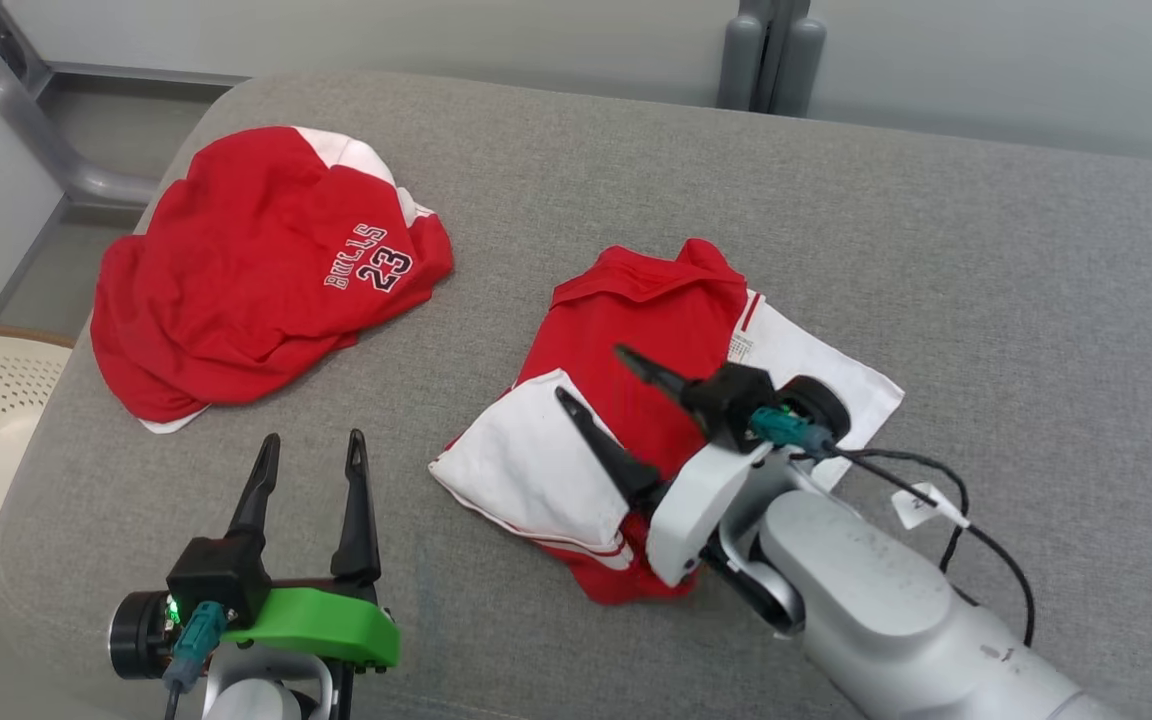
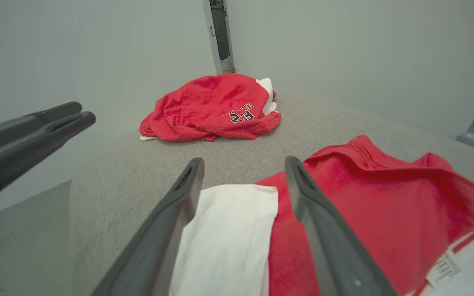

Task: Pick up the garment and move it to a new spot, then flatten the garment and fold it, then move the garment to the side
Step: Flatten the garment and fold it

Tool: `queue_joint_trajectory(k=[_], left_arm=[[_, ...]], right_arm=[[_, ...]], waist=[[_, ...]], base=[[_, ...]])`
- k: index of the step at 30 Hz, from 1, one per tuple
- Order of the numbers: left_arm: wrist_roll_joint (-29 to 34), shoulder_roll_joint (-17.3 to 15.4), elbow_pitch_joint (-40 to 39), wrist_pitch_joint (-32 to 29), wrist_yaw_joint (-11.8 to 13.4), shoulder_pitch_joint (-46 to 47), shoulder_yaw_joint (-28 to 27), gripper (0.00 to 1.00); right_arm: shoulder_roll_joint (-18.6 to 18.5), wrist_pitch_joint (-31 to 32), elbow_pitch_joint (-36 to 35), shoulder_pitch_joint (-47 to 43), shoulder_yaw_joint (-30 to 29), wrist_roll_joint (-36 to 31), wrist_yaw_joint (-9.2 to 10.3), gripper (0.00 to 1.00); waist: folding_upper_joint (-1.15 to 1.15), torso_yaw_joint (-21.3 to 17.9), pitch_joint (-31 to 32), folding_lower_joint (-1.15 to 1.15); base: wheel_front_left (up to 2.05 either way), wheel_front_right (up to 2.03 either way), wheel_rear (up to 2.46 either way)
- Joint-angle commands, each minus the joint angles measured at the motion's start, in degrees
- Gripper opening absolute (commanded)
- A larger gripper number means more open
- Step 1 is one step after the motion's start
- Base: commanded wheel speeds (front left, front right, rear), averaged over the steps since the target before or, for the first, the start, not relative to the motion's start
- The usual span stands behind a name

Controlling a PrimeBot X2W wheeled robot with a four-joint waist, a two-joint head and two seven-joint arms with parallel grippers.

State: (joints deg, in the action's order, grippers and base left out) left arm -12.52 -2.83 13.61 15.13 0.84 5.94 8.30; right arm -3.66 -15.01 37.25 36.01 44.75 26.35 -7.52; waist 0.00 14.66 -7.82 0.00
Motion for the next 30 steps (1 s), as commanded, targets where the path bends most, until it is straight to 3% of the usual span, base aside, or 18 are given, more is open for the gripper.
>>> queue_joint_trajectory(k=[1,6,13,29,30], left_arm=[[0.8,-0.1,-0.1,0.0,-0.1,-0.7,-0.4,1.0],[0.9,-0.1,-0.3,0.0,-0.3,-1.0,-1.0,1.0],[1.1,-0.1,-0.6,0.0,-0.8,-1.3,-1.1,1.0],[0.1,-0.1,-0.6,0.0,-0.1,0.6,0.7,1.0],[0.0,-0.1,-0.6,0.0,0.0,0.7,0.7,1.0]], right_arm=[[-1.9,-0.2,-0.8,-0.4,-2.1,-0.7,0.07,1.0],[-6.4,-0.2,-2.6,-2.7,-10.0,-2.5,0.06,1.0],[-10.3,-0.2,2.8,-5.0,-17.2,-3.7,0.06,1.0],[-9.0,0.3,22.6,0.5,-17.6,0.0,0.06,1.0],[-8.7,0.7,23.2,0.7,-17.1,0.8,0.07,0.56]], waist=[[0.0,-0.9,0.7,0.0],[0.0,-2.1,1.2,0.0],[0.0,-2.2,0.9,0.0],[0.0,0.4,-2.1,0.0],[0.0,0.5,-2.2,0.0]], base=[[0.0,0.0,0.0],[0.0,0.0,0.0],[0.0,0.0,0.0],[0.0,0.0,0.0],[0.0,0.0,0.0]])
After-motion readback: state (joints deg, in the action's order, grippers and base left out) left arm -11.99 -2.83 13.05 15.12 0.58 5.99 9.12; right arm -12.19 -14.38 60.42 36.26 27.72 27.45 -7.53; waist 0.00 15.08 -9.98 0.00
